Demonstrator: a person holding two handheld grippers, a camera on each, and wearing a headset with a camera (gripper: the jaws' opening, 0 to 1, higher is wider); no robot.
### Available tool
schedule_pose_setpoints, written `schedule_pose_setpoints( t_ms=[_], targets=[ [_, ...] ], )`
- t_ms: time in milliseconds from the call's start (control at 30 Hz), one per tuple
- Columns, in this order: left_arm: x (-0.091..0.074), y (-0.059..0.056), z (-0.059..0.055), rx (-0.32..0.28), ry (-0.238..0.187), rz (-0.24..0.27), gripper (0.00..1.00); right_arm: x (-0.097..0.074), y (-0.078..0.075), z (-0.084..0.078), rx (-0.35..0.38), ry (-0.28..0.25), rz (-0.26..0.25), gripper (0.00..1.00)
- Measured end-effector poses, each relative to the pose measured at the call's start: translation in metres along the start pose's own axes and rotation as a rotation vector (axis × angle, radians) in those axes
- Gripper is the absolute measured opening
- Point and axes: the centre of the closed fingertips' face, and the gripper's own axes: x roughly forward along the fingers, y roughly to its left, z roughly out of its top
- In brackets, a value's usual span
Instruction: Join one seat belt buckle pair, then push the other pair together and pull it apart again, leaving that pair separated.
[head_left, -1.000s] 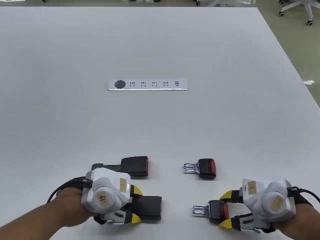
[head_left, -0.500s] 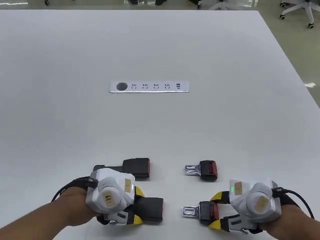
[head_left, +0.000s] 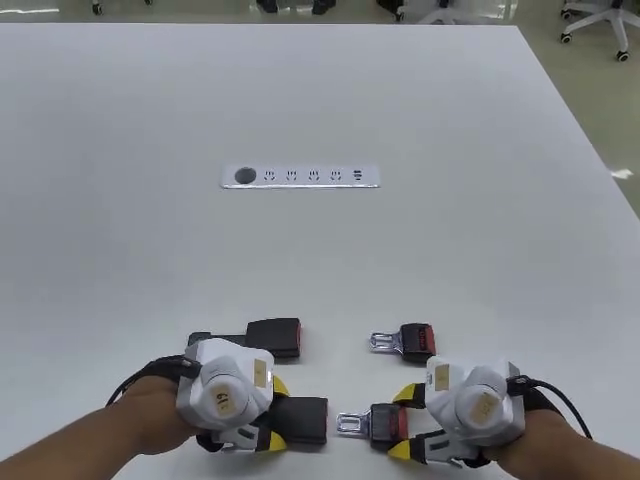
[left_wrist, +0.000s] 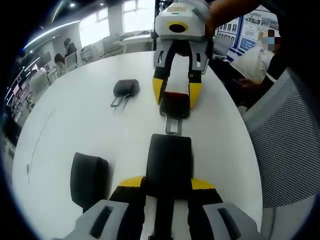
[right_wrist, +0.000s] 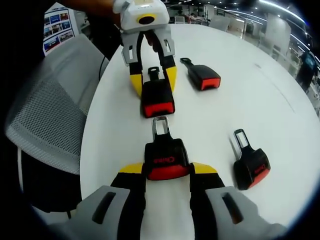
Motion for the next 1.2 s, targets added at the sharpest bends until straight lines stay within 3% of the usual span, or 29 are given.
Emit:
schedule_pose_setpoints(
  t_ms=[333, 600, 933, 1067, 1200],
  targets=[
    [0.002, -0.001, 0.0, 0.012, 0.013, -0.005, 0.33, 0.021, 0.007, 0.018, 0.0, -0.026, -0.004, 0.32],
    [0.001, -0.001, 0.001, 0.012, 0.008, -0.005, 0.33, 0.025, 0.01, 0.016, -0.019, -0.036, 0.007, 0.31],
    [0.0, -0.001, 0.001, 0.025, 0.014, -0.01, 0.32, 0.036, 0.013, 0.03, -0.002, -0.051, 0.006, 0.31],
    [-0.001, -0.001, 0.002, 0.021, 0.014, -0.009, 0.32, 0.037, 0.011, 0.032, -0.004, -0.057, 0.013, 0.31],
    [-0.002, 0.0, 0.001, 0.025, 0.013, -0.01, 0.32, 0.039, 0.005, 0.024, 0.002, -0.048, 0.011, 0.3]
  ],
)
